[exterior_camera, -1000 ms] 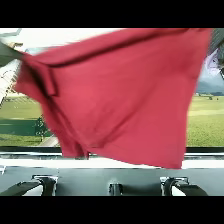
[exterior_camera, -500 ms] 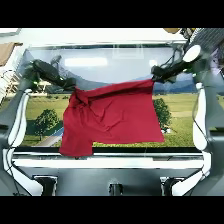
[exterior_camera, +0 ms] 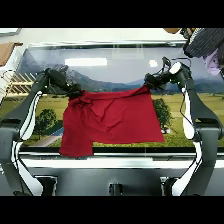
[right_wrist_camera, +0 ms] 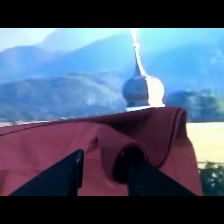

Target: Fold the clothes and pants, and hang the long-sleeved shirts on hangers.

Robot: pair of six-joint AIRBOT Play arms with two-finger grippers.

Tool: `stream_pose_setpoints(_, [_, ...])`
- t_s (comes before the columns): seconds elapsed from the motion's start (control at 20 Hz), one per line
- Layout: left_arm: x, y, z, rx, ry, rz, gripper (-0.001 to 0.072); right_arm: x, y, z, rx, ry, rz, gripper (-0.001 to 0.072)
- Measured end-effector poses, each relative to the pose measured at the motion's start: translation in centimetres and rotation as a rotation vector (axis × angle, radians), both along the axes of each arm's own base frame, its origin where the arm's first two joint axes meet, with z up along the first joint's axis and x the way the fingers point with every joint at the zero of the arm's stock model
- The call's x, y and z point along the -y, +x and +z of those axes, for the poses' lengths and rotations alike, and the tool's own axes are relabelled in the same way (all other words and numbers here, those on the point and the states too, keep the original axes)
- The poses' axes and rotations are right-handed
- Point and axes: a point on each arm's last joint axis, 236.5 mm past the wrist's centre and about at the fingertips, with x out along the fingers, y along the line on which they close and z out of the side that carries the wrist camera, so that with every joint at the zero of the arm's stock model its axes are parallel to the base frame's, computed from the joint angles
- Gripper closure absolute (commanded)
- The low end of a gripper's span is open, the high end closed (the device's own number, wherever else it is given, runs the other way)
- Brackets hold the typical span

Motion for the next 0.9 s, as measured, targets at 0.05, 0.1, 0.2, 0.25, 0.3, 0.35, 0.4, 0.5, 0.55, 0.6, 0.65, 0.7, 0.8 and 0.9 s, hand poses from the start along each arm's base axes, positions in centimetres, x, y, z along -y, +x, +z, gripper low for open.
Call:
stream_pose_setpoints(0.05, [-0.7,0.1,1.4,0.017,0.004,-0.008,0.0237,0.1,-0.3,0.7,0.001,-0.001,0.008,0.0386])
stream_pose_setpoints(0.1, [-1.5,0.0,2.9,0.031,0.007,-0.011,0.0238,0.4,-0.6,1.9,0.012,-0.004,0.019,0.0386])
stream_pose_setpoints(0.2, [-3.4,-0.6,6.4,0.063,0.01,-0.006,0.0239,1.5,-1.4,4.7,0.04,-0.014,0.04,0.0387])
stream_pose_setpoints(0.25, [-4.5,-1.3,7.9,0.072,0.01,0.002,0.0239,2.5,-2.0,6.5,0.055,-0.025,0.05,0.0388])
stream_pose_setpoints(0.3, [-5.5,-2.3,9.0,0.073,0.013,0.011,0.0239,3.7,-2.8,8.3,0.075,-0.039,0.058,0.0388])
stream_pose_setpoints(0.35, [-6.4,-3.7,9.7,0.061,0.011,0.02,0.0239,4.8,-3.6,9.9,0.087,-0.054,0.066,0.0388])
stream_pose_setpoints(0.4, [-7.3,-5.2,10.0,0.046,0.007,0.035,0.0239,6.1,-4.8,11.2,0.088,-0.068,0.073,0.0387])
stream_pose_setpoints(0.5, [-8.7,-9.0,9.4,-0.01,-0.004,0.073,0.0239,8.5,-7.0,13.2,0.084,-0.086,0.068,0.0387])
stream_pose_setpoints(0.55, [-9.3,-11.1,8.7,-0.036,-0.011,0.099,0.0239,9.3,-8.1,13.8,0.078,-0.09,0.063,0.0387])
stream_pose_setpoints(0.6, [-9.7,-12.9,8.0,-0.054,-0.017,0.123,0.0239,9.9,-9.3,14.2,0.066,-0.092,0.061,0.0386])
stream_pose_setpoints(0.65, [-10.0,-14.8,7.1,-0.07,-0.028,0.15,0.0239,10.2,-10.3,14.5,0.055,-0.092,0.064,0.0386])
stream_pose_setpoints(0.7, [-10.1,-16.2,6.2,-0.077,-0.045,0.178,0.0239,10.3,-11.4,14.7,0.044,-0.087,0.069,0.0384])
stream_pose_setpoints(0.8, [-9.5,-18.4,4.2,-0.078,-0.105,0.218,0.0239,9.8,-13.2,14.8,0.03,-0.069,0.092,0.0289])
stream_pose_setpoints(0.9, [-8.5,-19.6,2.4,-0.067,-0.162,0.234,0.0239,9.1,-14.9,14.9,0.024,-0.047,0.118,0.0285])
